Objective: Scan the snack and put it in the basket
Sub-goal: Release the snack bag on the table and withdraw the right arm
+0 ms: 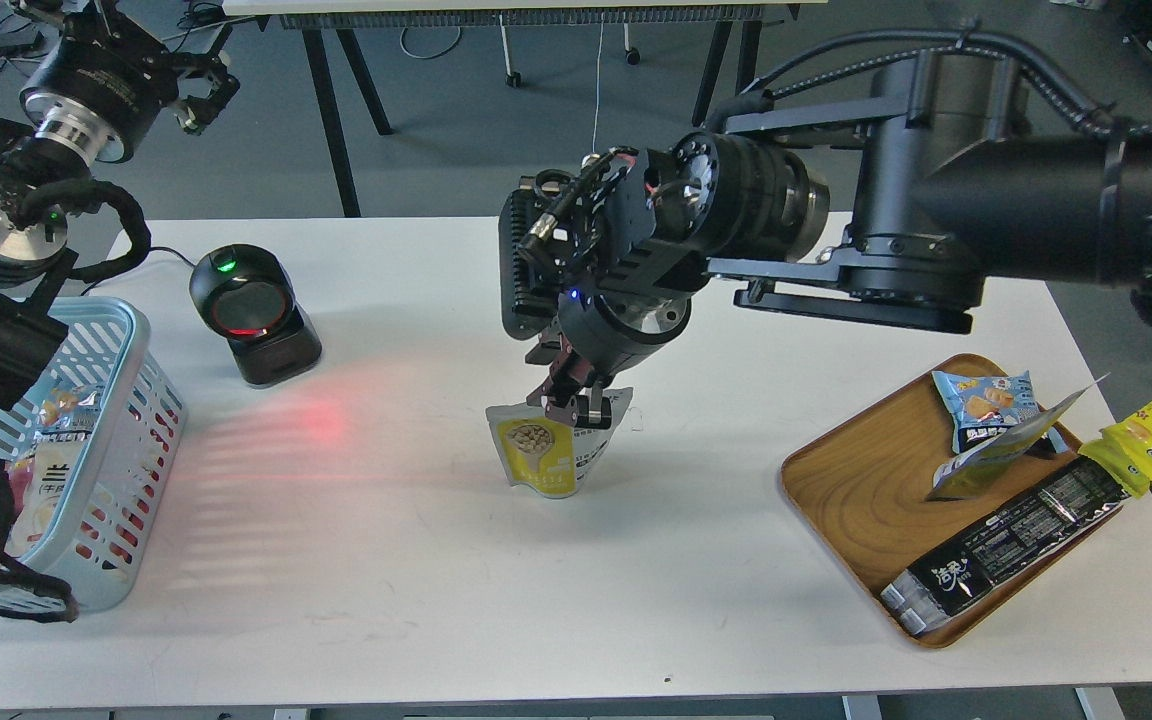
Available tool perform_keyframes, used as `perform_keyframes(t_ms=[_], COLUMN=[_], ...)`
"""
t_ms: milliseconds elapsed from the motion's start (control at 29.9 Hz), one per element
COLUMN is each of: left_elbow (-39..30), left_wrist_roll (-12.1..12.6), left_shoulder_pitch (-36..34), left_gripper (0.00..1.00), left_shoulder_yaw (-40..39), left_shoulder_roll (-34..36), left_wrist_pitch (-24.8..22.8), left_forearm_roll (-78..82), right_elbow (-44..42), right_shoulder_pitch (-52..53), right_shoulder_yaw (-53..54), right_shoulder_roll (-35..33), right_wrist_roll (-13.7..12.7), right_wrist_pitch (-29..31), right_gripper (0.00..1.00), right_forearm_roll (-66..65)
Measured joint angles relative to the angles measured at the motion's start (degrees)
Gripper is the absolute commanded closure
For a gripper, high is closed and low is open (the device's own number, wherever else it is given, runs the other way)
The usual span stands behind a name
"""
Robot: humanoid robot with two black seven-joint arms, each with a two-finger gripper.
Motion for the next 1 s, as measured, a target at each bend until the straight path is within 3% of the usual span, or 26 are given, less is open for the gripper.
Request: perform_keyframes(t_ms=[100,200,301,434,735,1002], left_elbow=[-0.3,-1.4,-3.4,-8.5,-31.7,-48.9], left_wrist_roll=[0.2,0.4,0.4,0.3,0.0,0.1], left_shoulder_pitch=[-0.2,-1.5,-5.2,-9.5,-13.6,-16.8], left_gripper=[0.0,0.0,0.0,0.01,0.01,0.01], left_shoulder_yaw=[0.2,2.1,6.3,12.5,16.0,15.3], left_shoulder_roll=[1.2,2.9,4.5,8.1,16.6,18.2], left_wrist_pitch=[0.0,0.0,0.0,0.0,0.0,0.0], left_forearm_roll=[0.2,1.7,6.2,13.9,36.4,59.8], right_elbow=[2.3,3.7,4.7,4.9,-0.7,-14.5], right_shoulder_pitch=[0.2,-0.4,-2.6,-7.2,-13.8,-20.6], right_shoulder_yaw=[3.1,7.2,10.5,14.5,21.3,21.4], right_shoulder_roll=[-4.8,-11.1,-17.5,-25.7,-38.2,-39.4], right_wrist_roll=[0.0,0.0,0.0,0.0,0.0,0.0], right_wrist_pitch=[0.0,0.0,0.0,0.0,0.0,0.0], right_gripper=[0.26,0.22,0.19,0.04,0.01,0.01], right_forearm_roll=[0.2,2.3,9.4,23.7,48.5,77.2])
